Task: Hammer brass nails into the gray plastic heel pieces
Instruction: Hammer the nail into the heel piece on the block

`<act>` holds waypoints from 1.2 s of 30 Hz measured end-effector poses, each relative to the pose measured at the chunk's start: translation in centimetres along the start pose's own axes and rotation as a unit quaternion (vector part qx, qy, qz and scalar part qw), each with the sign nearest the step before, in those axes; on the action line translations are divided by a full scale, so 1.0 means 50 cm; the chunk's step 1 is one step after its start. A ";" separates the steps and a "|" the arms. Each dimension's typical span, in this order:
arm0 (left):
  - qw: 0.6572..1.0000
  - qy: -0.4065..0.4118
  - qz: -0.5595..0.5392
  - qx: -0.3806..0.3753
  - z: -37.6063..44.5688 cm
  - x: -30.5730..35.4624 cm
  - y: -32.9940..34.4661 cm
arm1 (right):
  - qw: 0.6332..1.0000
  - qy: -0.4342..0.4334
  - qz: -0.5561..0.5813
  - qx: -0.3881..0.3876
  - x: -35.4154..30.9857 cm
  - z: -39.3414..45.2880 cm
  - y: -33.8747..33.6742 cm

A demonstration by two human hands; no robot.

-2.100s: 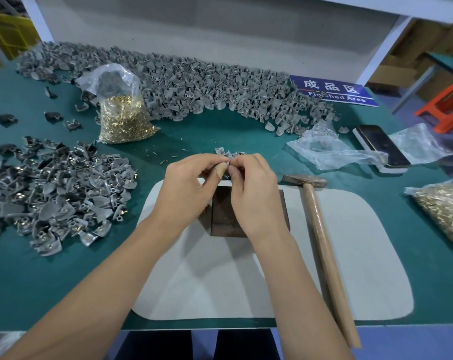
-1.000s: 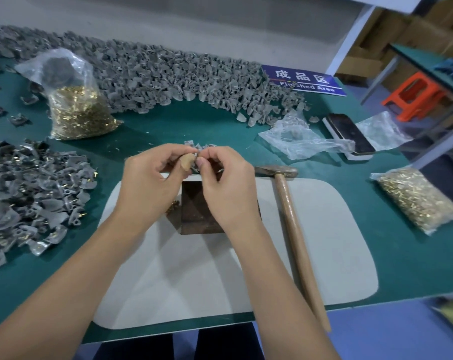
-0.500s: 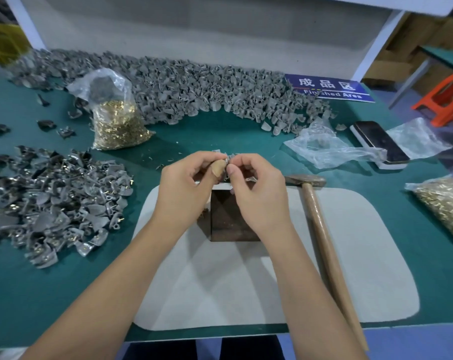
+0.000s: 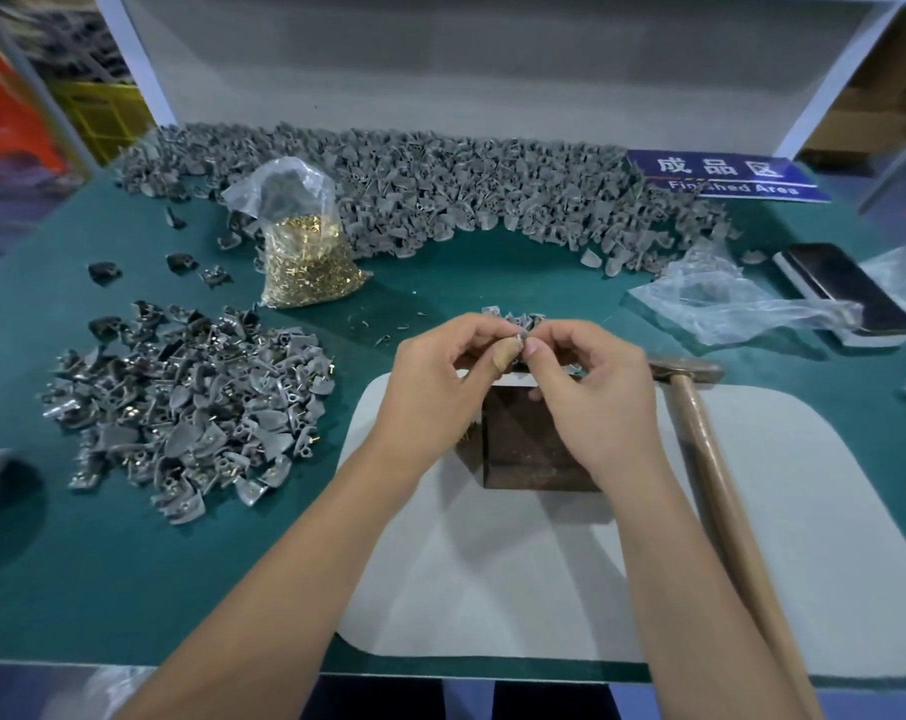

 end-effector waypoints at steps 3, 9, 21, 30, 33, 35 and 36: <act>1.000 -0.004 -0.012 0.003 -0.001 -0.001 0.003 | 1.000 -0.005 0.011 -0.002 0.001 0.001 0.000; 0.998 -0.017 -0.051 0.031 -0.006 -0.002 0.006 | 0.999 -0.013 0.044 0.003 -0.001 0.001 -0.002; 0.993 -0.040 -0.099 0.047 -0.009 -0.009 0.011 | 0.997 -0.008 0.072 0.004 0.002 -0.001 -0.003; 0.995 -0.036 -0.076 0.046 -0.012 -0.010 0.011 | 0.998 -0.015 0.061 0.010 -0.005 -0.002 -0.003; 0.996 -0.031 -0.072 0.045 -0.012 -0.008 0.010 | 0.998 -0.009 0.059 0.009 -0.005 -0.002 -0.003; 0.996 -0.025 -0.075 0.046 -0.011 -0.006 0.008 | 0.998 -0.007 0.056 0.008 -0.007 -0.003 -0.004; 0.996 -0.024 -0.073 0.044 -0.010 -0.006 0.009 | 0.999 -0.008 0.052 0.007 -0.009 -0.003 -0.005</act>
Point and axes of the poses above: each hand's wrist, its own z-axis towards the middle knuckle, its own y-axis out of the palm, x = y × z, the point moved 10 cm from there along z, towards the middle knuckle, and after that the axes turned 5 degrees about -z, right-handed, at the moved point
